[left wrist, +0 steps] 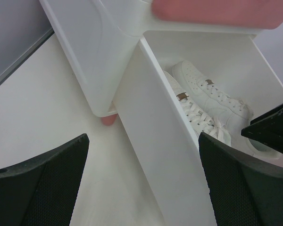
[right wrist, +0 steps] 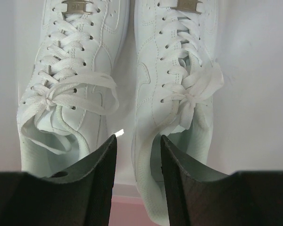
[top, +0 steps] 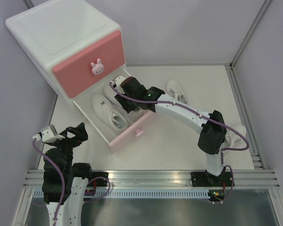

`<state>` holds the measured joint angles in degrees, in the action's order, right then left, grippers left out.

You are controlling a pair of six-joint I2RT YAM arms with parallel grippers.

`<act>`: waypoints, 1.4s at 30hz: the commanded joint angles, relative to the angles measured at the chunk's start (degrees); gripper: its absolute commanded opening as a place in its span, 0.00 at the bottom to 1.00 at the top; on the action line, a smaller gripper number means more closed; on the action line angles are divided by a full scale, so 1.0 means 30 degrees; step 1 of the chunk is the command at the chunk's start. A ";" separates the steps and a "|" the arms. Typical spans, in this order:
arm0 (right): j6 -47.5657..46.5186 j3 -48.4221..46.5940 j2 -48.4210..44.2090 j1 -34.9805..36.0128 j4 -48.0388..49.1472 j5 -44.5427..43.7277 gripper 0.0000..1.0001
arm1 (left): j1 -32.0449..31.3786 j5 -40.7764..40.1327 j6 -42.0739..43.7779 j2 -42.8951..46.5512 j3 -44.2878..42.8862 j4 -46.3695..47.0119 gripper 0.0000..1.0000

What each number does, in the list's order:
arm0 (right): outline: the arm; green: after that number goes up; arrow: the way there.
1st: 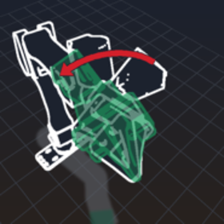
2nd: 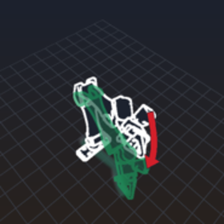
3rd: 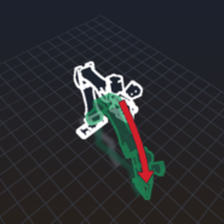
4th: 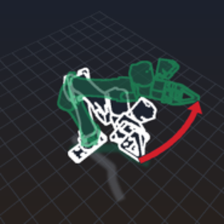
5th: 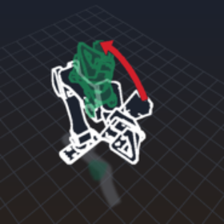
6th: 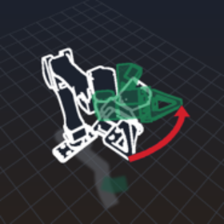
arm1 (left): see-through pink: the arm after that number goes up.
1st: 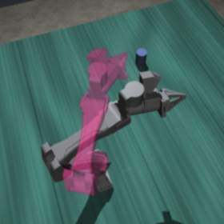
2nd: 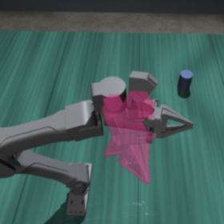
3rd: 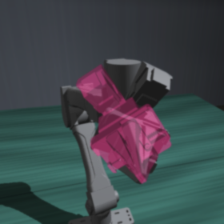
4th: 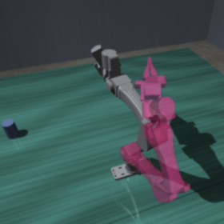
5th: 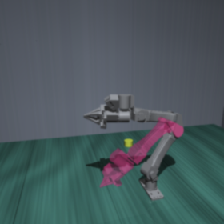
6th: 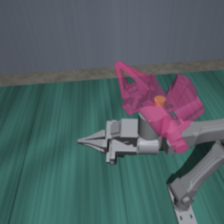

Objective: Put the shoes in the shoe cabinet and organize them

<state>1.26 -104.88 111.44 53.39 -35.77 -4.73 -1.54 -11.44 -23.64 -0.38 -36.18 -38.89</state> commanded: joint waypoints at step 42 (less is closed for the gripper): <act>0.2217 0.8003 -1.1244 0.0017 0.5035 -0.0971 0.97 | 0.0280 0.0269 0.0731 0.1006 0.0050 0.0689 1.00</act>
<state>6.28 -83.88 82.21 53.39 -26.06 -6.57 -0.97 -11.44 -23.62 -0.38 -36.18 -38.87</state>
